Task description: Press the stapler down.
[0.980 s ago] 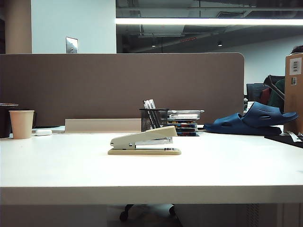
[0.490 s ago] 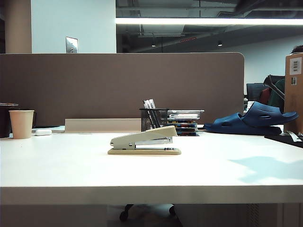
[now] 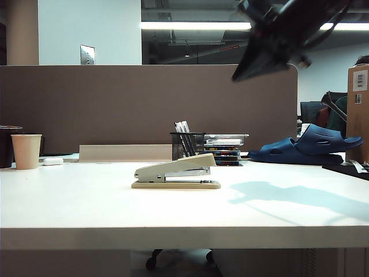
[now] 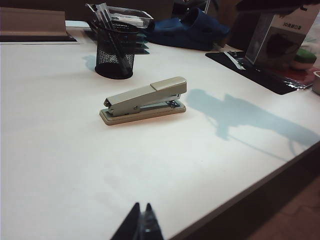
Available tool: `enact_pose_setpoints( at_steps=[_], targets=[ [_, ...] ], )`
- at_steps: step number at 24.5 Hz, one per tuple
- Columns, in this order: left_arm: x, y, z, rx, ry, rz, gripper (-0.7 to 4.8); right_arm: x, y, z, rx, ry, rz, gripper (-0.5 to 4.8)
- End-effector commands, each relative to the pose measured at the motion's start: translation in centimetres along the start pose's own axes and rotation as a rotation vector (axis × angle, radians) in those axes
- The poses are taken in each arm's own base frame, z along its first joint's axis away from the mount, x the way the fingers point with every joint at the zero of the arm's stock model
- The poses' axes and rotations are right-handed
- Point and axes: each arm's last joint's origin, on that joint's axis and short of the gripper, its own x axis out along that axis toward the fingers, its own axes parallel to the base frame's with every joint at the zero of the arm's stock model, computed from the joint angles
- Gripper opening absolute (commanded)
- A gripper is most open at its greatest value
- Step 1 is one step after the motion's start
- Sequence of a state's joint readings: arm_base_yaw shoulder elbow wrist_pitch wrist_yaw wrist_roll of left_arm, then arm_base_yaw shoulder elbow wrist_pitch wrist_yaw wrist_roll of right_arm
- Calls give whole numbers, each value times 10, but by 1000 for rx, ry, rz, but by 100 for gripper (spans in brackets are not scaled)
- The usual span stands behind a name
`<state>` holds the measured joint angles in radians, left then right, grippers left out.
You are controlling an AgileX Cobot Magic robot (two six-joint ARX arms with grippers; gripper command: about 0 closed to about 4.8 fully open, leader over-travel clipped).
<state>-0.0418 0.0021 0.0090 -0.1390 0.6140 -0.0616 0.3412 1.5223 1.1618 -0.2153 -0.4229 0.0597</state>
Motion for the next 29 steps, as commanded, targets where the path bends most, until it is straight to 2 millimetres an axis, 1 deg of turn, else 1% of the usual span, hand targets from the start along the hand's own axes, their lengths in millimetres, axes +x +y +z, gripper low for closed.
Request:
enact_pose_setpoints(
  at_steps=[1,7,14,25,29],
  targets=[
    [0,0,0,-7,7,-6,-3,25,-1,-1,-2,-35,80,-9],
    [0,0,0,-7,6,-6,-2,58,-9,-11,31,-43,110,-9],
    [0,0,0,-7,6,-7,-3,81,-18,-27,51,2,108,-9],
    [0,0,0,-6,6,-7,-2,103,-30,-48,87,78,91,-9],
    [0,0,0,-6,6,-8,-2,106,-32,-49,85,72,68,-9]
  ],
)
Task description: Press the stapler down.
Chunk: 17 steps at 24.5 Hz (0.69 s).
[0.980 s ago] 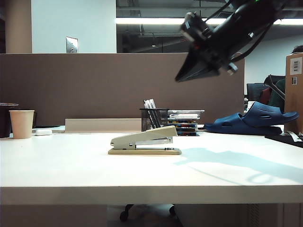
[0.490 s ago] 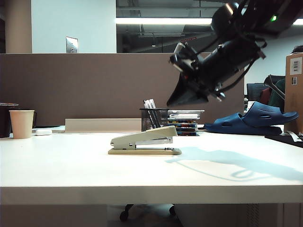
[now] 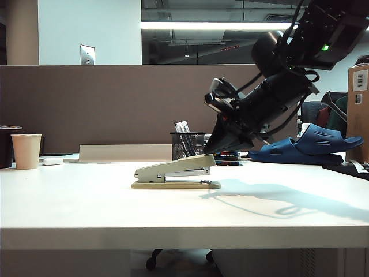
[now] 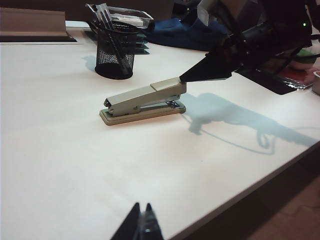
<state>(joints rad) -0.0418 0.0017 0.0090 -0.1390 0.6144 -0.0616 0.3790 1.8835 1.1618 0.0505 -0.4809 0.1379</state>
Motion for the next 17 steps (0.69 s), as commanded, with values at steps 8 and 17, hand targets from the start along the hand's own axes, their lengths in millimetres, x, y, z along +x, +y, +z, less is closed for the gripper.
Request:
enact_pose_setpoints(
  at_steps=[8,17],
  targets=[
    [0,0,0,-7,7,-7,-2,3,-2,3,-14,-34,-43,-9],
    [0,0,0,-7,7,-7,-3,7,-4,-2,3,-1,-52,-9]
  ],
)
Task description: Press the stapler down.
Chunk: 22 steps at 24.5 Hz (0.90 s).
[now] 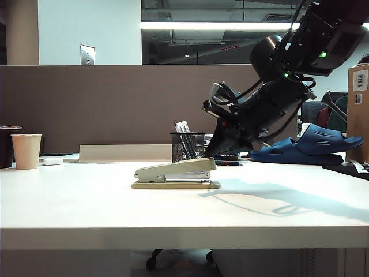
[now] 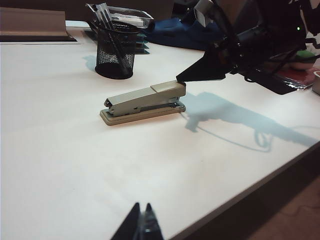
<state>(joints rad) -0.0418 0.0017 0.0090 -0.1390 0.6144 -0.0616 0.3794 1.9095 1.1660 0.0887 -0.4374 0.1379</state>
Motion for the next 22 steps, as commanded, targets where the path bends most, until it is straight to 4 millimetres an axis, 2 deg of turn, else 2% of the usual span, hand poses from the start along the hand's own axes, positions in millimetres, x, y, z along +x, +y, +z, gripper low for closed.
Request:
enact_pose_setpoints(
  at_steps=[1,12,22],
  targets=[
    [0,0,0,-7,7,-7,-3,0,0,-2,13,26,-12,-9],
    [0,0,0,-7,7,-7,-2,9,-6,-17,55,118,-32,-9],
    [0,0,0,-7,7,-10,-2,6,-2,-12,45,96,29,-9]
  ],
)
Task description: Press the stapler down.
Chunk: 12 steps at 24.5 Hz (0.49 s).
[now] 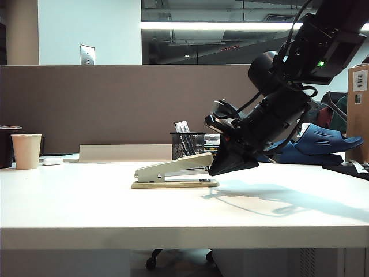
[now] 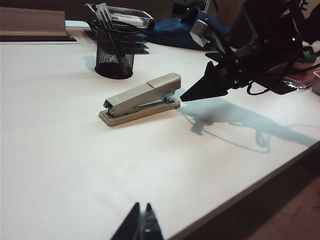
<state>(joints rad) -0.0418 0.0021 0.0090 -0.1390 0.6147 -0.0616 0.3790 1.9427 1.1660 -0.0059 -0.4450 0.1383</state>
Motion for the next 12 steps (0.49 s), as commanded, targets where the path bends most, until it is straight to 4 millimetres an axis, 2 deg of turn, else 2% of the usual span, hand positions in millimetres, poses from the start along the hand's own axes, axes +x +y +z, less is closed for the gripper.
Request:
enact_pose_setpoints(
  at_steps=[1,6,12],
  targets=[
    [0,0,0,-7,6,-10,-2,-4,5,5,-14,-20,50,-9],
    [0,0,0,-6,6,-9,-2,-18,15,22,-68,-116,90,-9],
    [0,0,0,-6,7,-10,-2,-22,18,34,-103,-192,81,-9]
  ],
)
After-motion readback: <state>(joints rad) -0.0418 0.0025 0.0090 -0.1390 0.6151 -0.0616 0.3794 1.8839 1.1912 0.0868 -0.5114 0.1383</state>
